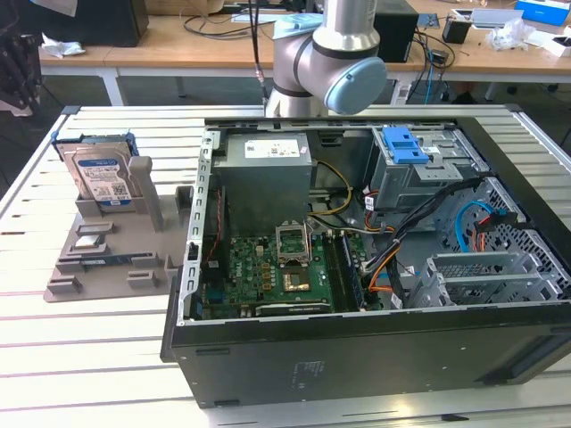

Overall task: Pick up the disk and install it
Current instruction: 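Pick up the disk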

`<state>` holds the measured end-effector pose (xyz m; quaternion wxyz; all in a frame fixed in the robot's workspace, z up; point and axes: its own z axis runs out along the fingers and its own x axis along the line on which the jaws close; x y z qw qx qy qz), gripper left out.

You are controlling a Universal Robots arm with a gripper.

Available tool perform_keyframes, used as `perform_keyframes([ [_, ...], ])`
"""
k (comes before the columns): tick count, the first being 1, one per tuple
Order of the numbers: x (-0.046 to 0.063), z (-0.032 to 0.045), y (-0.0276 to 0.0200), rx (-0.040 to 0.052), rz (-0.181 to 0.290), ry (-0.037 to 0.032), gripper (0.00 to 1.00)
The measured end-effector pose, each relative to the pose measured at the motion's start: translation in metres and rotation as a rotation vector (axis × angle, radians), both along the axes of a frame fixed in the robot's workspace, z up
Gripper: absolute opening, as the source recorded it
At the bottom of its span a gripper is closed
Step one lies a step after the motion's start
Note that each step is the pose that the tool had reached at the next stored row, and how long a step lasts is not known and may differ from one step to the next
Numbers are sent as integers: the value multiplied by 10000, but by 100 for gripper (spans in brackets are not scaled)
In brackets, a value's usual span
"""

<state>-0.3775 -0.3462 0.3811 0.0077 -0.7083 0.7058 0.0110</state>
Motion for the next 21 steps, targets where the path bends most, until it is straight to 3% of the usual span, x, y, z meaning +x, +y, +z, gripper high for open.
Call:
perform_keyframes([
  [6,52,-39,142,0,0,-1,11],
  [8,66,-61,164,1,0,-2,11],
  [18,91,-99,182,0,-1,-1,11],
  [21,91,-99,182,0,0,-2,17],
])
